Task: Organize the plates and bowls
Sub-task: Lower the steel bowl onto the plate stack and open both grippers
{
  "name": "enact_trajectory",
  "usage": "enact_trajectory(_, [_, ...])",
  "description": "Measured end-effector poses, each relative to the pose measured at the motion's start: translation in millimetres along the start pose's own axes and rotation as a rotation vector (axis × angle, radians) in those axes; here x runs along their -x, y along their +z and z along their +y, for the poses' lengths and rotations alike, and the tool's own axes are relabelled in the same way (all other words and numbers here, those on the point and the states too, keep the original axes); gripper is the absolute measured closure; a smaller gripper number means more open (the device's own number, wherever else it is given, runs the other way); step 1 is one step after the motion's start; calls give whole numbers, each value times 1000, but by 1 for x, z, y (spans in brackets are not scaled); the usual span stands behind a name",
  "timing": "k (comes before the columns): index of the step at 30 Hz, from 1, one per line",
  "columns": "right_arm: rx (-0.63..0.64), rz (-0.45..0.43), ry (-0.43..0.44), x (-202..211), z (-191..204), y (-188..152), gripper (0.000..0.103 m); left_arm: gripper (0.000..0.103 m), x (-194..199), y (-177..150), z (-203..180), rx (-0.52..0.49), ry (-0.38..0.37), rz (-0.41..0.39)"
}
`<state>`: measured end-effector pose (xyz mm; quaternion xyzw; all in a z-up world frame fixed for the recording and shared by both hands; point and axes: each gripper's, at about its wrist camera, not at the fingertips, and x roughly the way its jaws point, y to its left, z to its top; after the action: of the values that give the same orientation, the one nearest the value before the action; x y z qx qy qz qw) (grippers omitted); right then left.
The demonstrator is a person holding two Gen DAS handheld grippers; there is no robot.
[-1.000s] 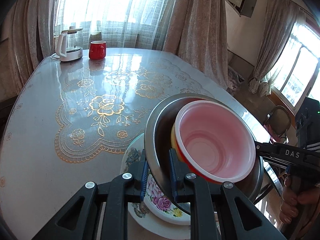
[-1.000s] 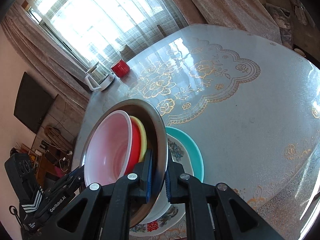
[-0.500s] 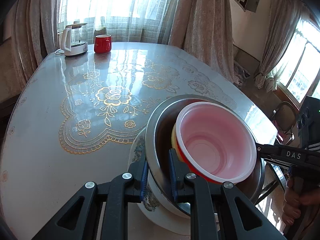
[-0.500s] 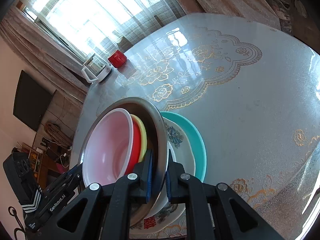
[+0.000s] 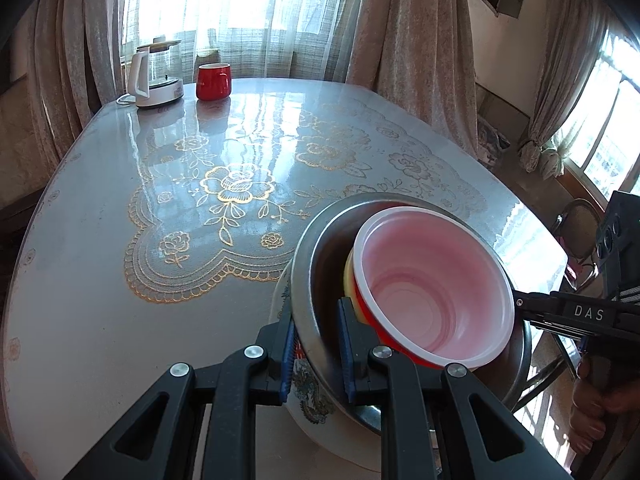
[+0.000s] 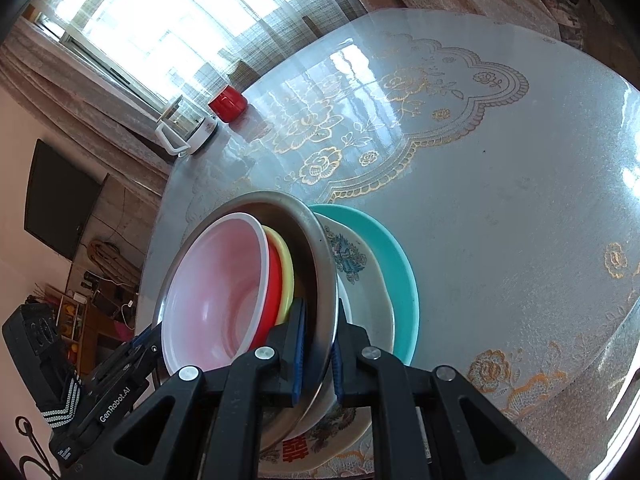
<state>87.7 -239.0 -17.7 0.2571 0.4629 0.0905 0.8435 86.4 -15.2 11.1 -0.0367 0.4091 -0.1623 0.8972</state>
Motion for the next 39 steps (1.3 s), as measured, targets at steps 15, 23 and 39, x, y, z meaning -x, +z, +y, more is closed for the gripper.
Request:
enact_trajectory(15, [-10,0,4,1,-3,-1,91,84,-8,-3,2,11,5,20])
enact_trajectory(23, [8,1,-6,-2,2,-2,90,84,-5,-4,5,17,11,16])
enact_trajectory(39, [31,-4,19,11,0,-13,82,85,8,-8,6,-7,12,-23])
